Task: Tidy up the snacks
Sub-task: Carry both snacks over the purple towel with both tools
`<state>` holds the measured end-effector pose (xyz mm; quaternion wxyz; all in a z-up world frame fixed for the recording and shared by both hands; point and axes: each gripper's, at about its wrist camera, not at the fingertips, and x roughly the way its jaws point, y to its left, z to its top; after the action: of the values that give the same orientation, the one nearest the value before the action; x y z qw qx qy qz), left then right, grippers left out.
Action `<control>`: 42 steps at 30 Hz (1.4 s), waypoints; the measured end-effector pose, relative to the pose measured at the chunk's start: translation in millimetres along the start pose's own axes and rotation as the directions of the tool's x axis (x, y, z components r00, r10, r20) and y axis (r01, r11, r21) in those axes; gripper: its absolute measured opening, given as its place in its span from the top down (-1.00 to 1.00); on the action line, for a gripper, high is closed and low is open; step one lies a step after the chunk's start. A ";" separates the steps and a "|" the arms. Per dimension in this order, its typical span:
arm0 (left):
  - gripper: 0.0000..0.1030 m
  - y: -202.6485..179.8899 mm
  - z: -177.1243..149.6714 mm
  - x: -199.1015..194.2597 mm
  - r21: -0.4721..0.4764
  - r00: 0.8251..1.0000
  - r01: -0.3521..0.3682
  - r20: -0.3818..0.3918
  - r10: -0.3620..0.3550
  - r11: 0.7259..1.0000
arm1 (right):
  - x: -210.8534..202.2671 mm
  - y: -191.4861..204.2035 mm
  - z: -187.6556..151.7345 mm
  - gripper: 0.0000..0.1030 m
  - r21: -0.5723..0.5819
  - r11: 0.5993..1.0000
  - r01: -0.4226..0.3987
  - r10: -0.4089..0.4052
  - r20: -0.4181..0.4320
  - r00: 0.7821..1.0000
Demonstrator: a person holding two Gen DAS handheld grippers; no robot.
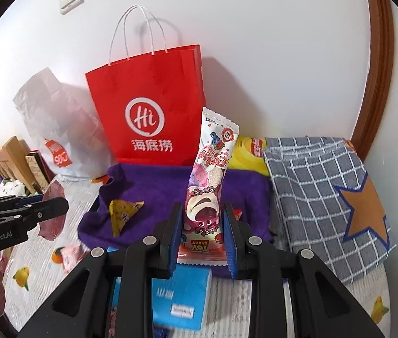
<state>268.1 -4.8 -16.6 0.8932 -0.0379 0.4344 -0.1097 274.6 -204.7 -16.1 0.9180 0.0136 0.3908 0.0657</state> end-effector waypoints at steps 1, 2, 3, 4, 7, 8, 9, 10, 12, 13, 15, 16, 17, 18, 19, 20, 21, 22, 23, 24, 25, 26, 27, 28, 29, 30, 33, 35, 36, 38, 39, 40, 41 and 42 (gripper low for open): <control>0.51 2.1 3.9 3.1 -0.001 1.000 -0.002 0.001 0.002 1.000 | 3.9 0.1 3.3 0.47 -0.002 1.000 -0.002 0.002 0.000 1.000; 0.51 3.6 6.4 5.2 -0.003 1.000 -0.003 0.001 0.003 1.000 | 8.2 -0.1 6.6 0.47 0.001 1.000 -0.007 0.007 -0.001 1.000; 0.51 5.6 9.4 7.7 -0.006 1.000 -0.002 0.003 0.003 1.000 | 11.1 -0.3 8.8 0.47 0.001 1.000 -0.007 0.007 -0.003 1.000; 0.51 7.3 12.0 10.2 -0.011 1.000 -0.002 0.003 0.002 1.000 | 15.3 -0.4 11.7 0.47 0.000 1.000 -0.007 0.007 -0.004 1.000; 0.51 12.1 18.7 18.5 -0.020 1.000 -0.005 0.005 0.005 1.000 | 27.1 -1.2 20.2 0.47 0.003 1.000 -0.015 0.015 -0.006 1.000; 0.51 13.2 20.3 21.6 -0.022 1.000 -0.010 0.005 0.010 1.000 | 30.9 -1.1 23.2 0.47 0.003 1.000 -0.018 0.018 -0.005 1.000; 0.51 14.1 22.1 25.9 -0.024 1.000 -0.014 0.002 0.014 1.000 | 35.2 -1.4 26.9 0.47 0.002 1.000 -0.020 0.020 -0.002 1.000; 0.51 14.7 23.1 28.6 -0.023 1.000 -0.015 -0.002 0.015 1.000 | 37.7 -1.8 29.1 0.47 0.002 1.000 -0.020 0.020 0.000 1.000; 0.51 15.7 27.3 36.4 -0.024 1.000 -0.013 -0.010 0.013 1.000 | 44.1 -2.4 34.6 0.47 0.000 1.000 -0.023 0.023 0.003 1.000; 0.51 16.1 29.4 39.6 -0.023 1.000 -0.013 -0.011 0.013 1.000 | 47.8 -2.3 36.6 0.47 -0.003 1.000 -0.023 0.023 0.005 1.000; 0.51 18.5 33.8 46.5 -0.022 1.000 -0.027 -0.005 0.027 0.999 | 56.1 -2.9 37.8 0.47 -0.007 1.000 -0.021 0.021 0.001 1.000; 0.51 19.6 35.3 49.2 -0.021 0.999 -0.036 -0.002 0.036 0.999 | 60.8 -3.5 36.9 0.47 -0.007 1.000 -0.024 0.024 -0.004 1.000; 0.51 22.4 37.1 54.6 -0.022 0.999 -0.045 -0.001 0.045 0.999 | 65.8 -4.7 35.1 0.47 -0.004 1.000 -0.028 0.028 -0.011 1.000; 0.51 24.1 37.9 57.9 -0.024 0.999 -0.047 -0.003 0.046 0.999 | 71.5 -6.2 32.8 0.47 0.000 0.999 -0.033 0.033 -0.021 0.999; 0.51 28.1 38.5 63.9 -0.032 0.999 -0.044 -0.009 0.044 0.998 | 78.8 -7.7 30.3 0.47 0.002 0.999 -0.035 0.035 -0.040 0.999; 0.51 32.1 38.4 69.8 -0.042 0.999 -0.042 -0.015 0.041 0.998 | 84.6 -8.4 28.8 0.47 0.000 1.000 -0.031 0.031 -0.058 0.998; 0.51 34.7 38.2 73.3 -0.048 0.999 -0.041 -0.019 0.040 0.998 | 90.6 -10.0 27.3 0.47 -0.003 1.000 -0.019 0.019 -0.074 0.997; 0.51 40.2 37.1 80.2 -0.061 0.999 -0.033 -0.026 0.032 0.998 | 93.2 -11.8 26.3 0.47 0.000 1.000 -0.015 0.015 -0.076 0.997; 0.51 45.1 35.8 85.1 -0.075 0.999 -0.025 -0.031 0.022 0.997 | 95.5 -13.0 25.5 0.47 0.002 1.000 -0.016 0.016 -0.079 0.997; 0.51 49.2 34.2 88.3 -0.088 0.999 -0.016 -0.033 0.013 0.996 | 98.2 -14.2 25.1 0.47 0.002 1.000 -0.020 0.020 -0.086 0.996; 0.51 53.0 33.6 92.1 -0.102 0.999 -0.012 -0.038 0.008 0.995 | 100.6 -15.6 24.3 0.47 0.003 1.000 -0.021 0.022 -0.089 0.996; 0.51 57.0 33.1 97.4 -0.108 0.998 -0.015 -0.056 0.009 0.994 | 102.3 -17.2 23.0 0.47 0.007 1.000 -0.021 0.021 -0.090 0.996; 0.51 59.4 32.6 99.9 -0.099 0.998 -0.022 -0.062 0.016 0.995 | 104.9 -18.0 21.7 0.47 0.010 1.000 -0.021 0.022 -0.096 0.995; 0.51 61.4 32.6 101.3 -0.098 0.998 -0.033 -0.059 0.027 0.995 | 108.7 -18.5 20.1 0.47 0.009 1.000 -0.024 0.025 -0.107 0.994; 0.51 65.1 32.5 102.7 -0.105 0.998 -0.041 -0.058 0.035 0.994 | 111.1 -18.2 18.9 0.47 0.008 1.000 -0.027 0.027 -0.112 0.993; 0.51 66.7 33.1 103.4 -0.111 0.998 -0.036 -0.061 0.030 0.993 | 114.2 -18.4 17.2 0.47 0.007 1.000 -0.028 0.029 -0.119 0.992; 0.51 72.4 31.7 110.6 -0.137 0.997 -0.025 -0.080 0.014 0.990 | 126.4 -16.7 12.0 0.47 0.000 0.999 -0.034 0.033 -0.152 0.988; 0.51 74.2 30.4 116.7 -0.141 0.995 -0.031 -0.093 0.017 0.989 | 132.6 -14.9 8.6 0.47 -0.006 0.999 -0.038 0.037 -0.173 0.984; 0.51 74.7 29.8 118.9 -0.143 0.995 -0.028 -0.099 0.014 0.989 | 135.1 -13.7 7.1 0.47 -0.009 0.999 -0.041 0.039 -0.180 0.983; 0.51 74.6 28.6 124.9 -0.151 0.993 -0.018 -0.118 0.000 0.988 | 139.5 -11.3 4.6 0.47 -0.016 0.999 -0.050 0.046 -0.195 0.980; 0.51 74.0 27.4 128.4 -0.155 0.991 -0.012 -0.132 -0.008 0.988 | 141.6 -9.0 2.8 0.47 -0.025 0.998 -0.054 0.048 -0.206 0.977; 0.51 73.5 26.4 129.9 -0.156 0.990 -0.010 -0.138 -0.012 0.988 | 143.0 -7.2 1.7 0.47 -0.032 0.998 -0.055 0.047 -0.212 0.976; 0.51 73.4 25.0 130.2 -0.156 0.990 -0.010 -0.143 -0.013 0.988 | 144.2 -5.5 0.5 0.47 -0.039 0.998 -0.054 0.044 -0.219 0.975; 0.51 72.5 24.1 130.5 -0.154 0.989 -0.013 -0.145 -0.010 0.988 | 145.6 -3.4 -0.9 0.47 -0.047 0.998 -0.052 0.039 -0.230 0.972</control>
<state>377.0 35.2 -113.7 0.8538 -0.0984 0.5054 -0.0774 374.2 -189.0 -121.2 0.8652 -0.0095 0.4916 0.0982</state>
